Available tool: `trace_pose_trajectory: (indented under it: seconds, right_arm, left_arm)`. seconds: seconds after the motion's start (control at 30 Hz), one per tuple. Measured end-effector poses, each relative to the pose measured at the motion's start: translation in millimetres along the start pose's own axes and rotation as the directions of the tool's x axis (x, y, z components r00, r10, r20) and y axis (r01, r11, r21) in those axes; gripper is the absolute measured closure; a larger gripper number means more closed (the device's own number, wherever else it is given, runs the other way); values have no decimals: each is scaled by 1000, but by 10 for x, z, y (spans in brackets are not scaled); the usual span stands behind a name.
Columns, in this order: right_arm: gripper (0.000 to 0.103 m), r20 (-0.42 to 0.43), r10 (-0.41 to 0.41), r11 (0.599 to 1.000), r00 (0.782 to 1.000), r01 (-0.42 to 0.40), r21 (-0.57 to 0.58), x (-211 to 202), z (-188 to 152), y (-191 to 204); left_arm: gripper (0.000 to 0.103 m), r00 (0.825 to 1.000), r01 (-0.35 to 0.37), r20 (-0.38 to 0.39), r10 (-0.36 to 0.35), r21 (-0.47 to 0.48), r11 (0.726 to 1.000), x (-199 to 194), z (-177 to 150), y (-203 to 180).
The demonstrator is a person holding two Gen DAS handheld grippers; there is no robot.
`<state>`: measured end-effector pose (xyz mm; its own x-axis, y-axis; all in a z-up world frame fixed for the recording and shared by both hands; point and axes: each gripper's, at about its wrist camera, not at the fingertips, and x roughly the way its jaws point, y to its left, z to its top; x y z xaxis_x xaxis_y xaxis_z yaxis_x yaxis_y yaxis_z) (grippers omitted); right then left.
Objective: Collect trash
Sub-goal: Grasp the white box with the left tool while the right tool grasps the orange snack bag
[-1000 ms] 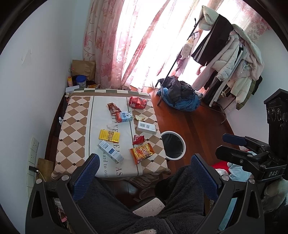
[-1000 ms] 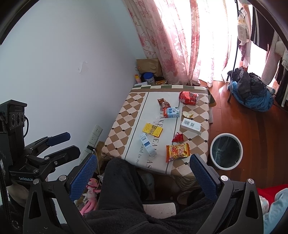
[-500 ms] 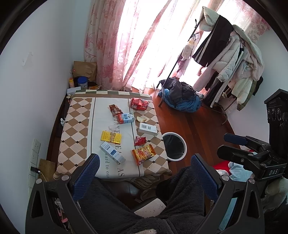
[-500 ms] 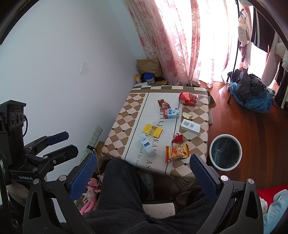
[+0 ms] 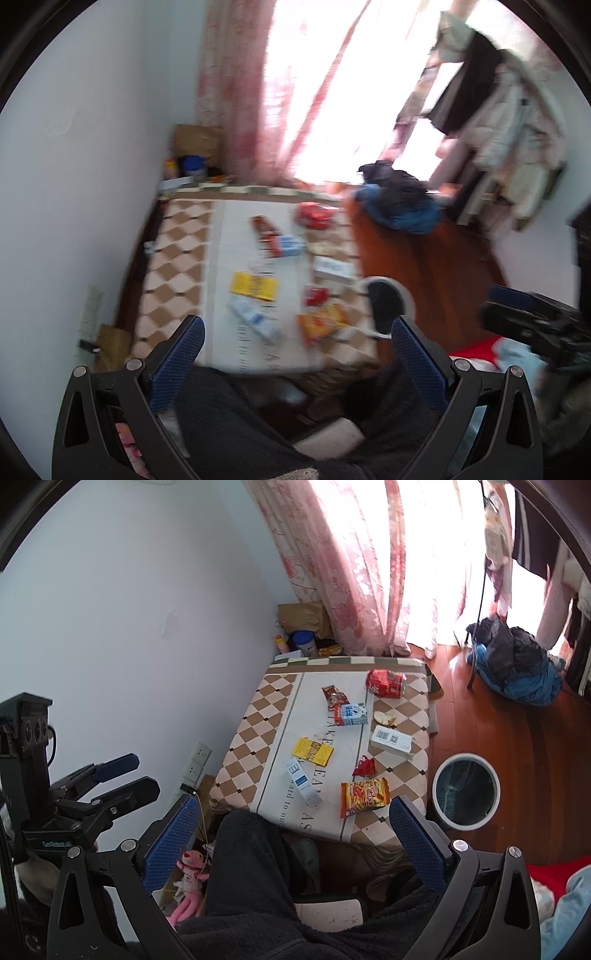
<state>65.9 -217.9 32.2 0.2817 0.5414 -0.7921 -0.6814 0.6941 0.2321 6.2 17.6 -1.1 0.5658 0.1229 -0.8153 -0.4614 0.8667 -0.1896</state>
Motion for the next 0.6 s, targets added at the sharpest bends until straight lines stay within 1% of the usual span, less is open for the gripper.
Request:
trace_pose_trajectory:
  seconds: [0.03,0.1,0.17,0.2,0.23,0.33,0.4,0.43,0.47,0.53,0.57,0.6]
  right_arm:
    - [0,-3,-15,1000,1000,15,12,71,13,-57]
    - [0,-17,-40,998,999,41,46,281,30,-206]
    - [0,-49,-67,992,997,72,108,593,13,-411]
    - [0,-72,-68,986,995,78,148,817,-26,-539]
    - [0,-93,-68,979,993,85,186,1000,-21,-672]
    - [0,-182,-60,936,981,119,332,1666,-185,-1073]
    - [0,-250,-34,889,968,143,435,2148,-356,-1328]
    - [0,-270,-31,869,962,159,468,2311,-425,-1432]
    - [0,-289,-22,843,957,173,509,2517,-512,-1537]
    - [1,-314,-26,805,949,206,557,2785,-620,-1664]
    - [2,-331,-23,787,943,221,575,2935,-671,-1713]
    - [6,-341,-23,777,940,231,585,3045,-692,-1752]
  left_arm:
    - [0,998,-55,-4,55,-14,998,189,6,70]
    - [0,991,-132,-34,131,-38,991,505,-8,189]
    - [0,982,-175,-85,169,-67,982,885,-64,302]
    - [0,976,-192,-118,182,-84,978,1081,-103,363]
    - [0,970,-203,-158,186,-101,974,1296,-147,410]
    - [0,944,-234,-273,186,-156,960,1903,-286,536]
    - [0,926,-250,-336,174,-198,948,2258,-395,609]
    - [0,913,-260,-374,166,-217,941,2463,-458,640]
    - [0,904,-261,-400,152,-234,936,2605,-490,653]
    - [0,883,-261,-456,115,-272,926,2887,-593,705]
    - [0,876,-258,-471,101,-281,924,2983,-608,719]
    - [0,868,-255,-489,85,-291,922,3095,-629,723]
